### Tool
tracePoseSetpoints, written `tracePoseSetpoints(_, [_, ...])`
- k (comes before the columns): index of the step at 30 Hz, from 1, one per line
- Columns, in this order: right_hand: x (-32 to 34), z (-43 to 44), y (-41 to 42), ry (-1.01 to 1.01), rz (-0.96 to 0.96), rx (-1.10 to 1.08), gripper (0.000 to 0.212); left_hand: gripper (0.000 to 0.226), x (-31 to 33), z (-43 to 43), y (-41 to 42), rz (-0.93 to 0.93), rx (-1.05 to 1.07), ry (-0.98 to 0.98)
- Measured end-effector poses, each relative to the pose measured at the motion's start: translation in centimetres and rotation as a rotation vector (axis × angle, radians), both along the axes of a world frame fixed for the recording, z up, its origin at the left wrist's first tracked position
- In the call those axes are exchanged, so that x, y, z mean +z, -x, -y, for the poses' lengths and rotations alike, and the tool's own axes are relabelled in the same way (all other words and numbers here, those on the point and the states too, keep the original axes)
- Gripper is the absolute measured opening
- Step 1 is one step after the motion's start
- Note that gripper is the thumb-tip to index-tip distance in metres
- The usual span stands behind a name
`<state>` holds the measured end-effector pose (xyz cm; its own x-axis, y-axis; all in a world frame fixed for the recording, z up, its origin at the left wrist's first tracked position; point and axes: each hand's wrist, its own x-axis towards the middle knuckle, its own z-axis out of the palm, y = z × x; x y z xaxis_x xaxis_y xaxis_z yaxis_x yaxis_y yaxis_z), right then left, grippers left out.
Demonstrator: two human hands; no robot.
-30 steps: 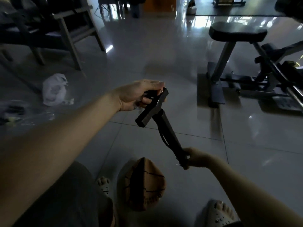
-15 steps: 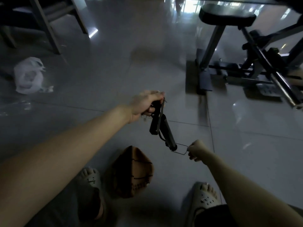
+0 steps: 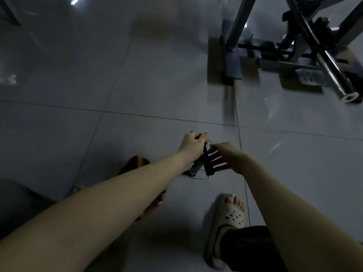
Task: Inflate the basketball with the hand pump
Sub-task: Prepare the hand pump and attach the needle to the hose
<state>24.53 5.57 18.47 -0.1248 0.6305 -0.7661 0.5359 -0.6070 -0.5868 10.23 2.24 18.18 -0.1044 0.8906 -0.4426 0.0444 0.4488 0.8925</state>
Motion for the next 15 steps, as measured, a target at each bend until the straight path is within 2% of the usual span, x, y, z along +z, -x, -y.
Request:
tracePoseSetpoints(4, [0.6, 0.8, 1.3, 0.033, -0.1, 0.201, 0.038, 0.027, 0.0, -0.8, 1.1, 0.094, 0.196, 0.112])
tracePoseSetpoints(6, [-0.1, 1.4, 2.7, -0.143, 0.036, 0.321, 0.04, 0.026, 0.3, -1.6, 1.9, 0.218, 0.251, 0.187])
tracePoseSetpoints(8, [-1.1, 1.2, 3.8, -0.392, 0.21, 0.368, 0.021, 0.026, 0.4, -2.0, 2.9, 0.299, 0.215, 0.229])
tracePoseSetpoints(10, [-1.5, 0.1, 4.1, -0.492, 0.297, 0.431, 0.013, 0.026, 0.3, -2.3, 4.6, 0.286, 0.111, 0.247])
tracePoseSetpoints(15, [-0.4, -4.4, 5.5, -0.313, 0.334, 0.659, 0.018, 0.023, -0.9, -2.5, 9.6, 0.146, -0.037, 0.312])
